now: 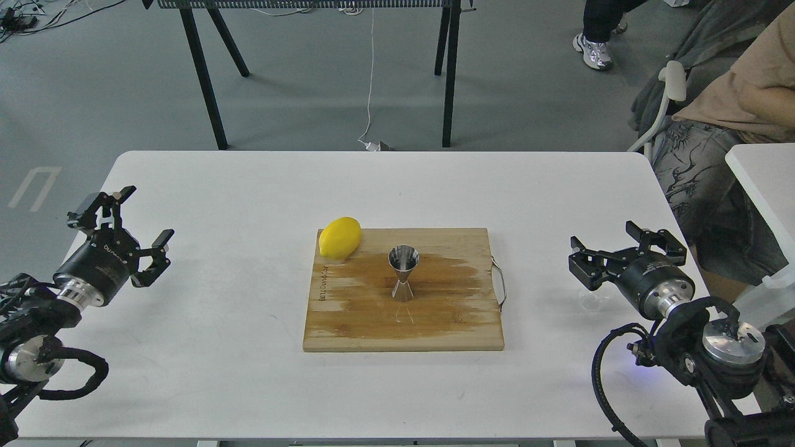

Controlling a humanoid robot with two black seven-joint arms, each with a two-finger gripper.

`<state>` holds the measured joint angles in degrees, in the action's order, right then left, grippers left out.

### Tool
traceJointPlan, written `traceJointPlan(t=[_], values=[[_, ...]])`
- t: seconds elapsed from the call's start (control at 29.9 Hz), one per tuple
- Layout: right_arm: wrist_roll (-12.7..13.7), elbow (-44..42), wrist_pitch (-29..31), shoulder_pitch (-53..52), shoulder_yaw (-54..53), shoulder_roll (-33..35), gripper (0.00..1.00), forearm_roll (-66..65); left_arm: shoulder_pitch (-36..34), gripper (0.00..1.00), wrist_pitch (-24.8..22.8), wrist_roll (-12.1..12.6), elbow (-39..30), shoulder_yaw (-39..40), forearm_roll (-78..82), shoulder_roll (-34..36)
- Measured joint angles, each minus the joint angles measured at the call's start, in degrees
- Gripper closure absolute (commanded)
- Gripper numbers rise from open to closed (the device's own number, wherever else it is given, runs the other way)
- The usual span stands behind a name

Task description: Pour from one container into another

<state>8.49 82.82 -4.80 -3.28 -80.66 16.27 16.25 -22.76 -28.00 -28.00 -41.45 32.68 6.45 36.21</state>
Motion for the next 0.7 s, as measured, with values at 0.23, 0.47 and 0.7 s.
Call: traceJointPlan(t=[0.23, 0.47, 0.7], values=[[2.2, -8.3, 25.0, -4.1, 0.0, 3.3, 0.02, -2.9, 0.1, 0.01, 0.0, 0.0, 0.0, 0.0, 0.0, 0.0], [2.2, -17.4, 32.7, -5.0, 0.2, 3.1, 0.02, -3.1, 0.1, 0.01, 0.0, 0.0, -0.1, 0.1, 0.0, 0.0], [1.7, -17.9, 32.8, -3.1, 0.0, 0.5, 0.02, -2.9, 0.1, 0.01, 0.0, 0.0, -0.3, 0.4, -0.4, -0.1]])
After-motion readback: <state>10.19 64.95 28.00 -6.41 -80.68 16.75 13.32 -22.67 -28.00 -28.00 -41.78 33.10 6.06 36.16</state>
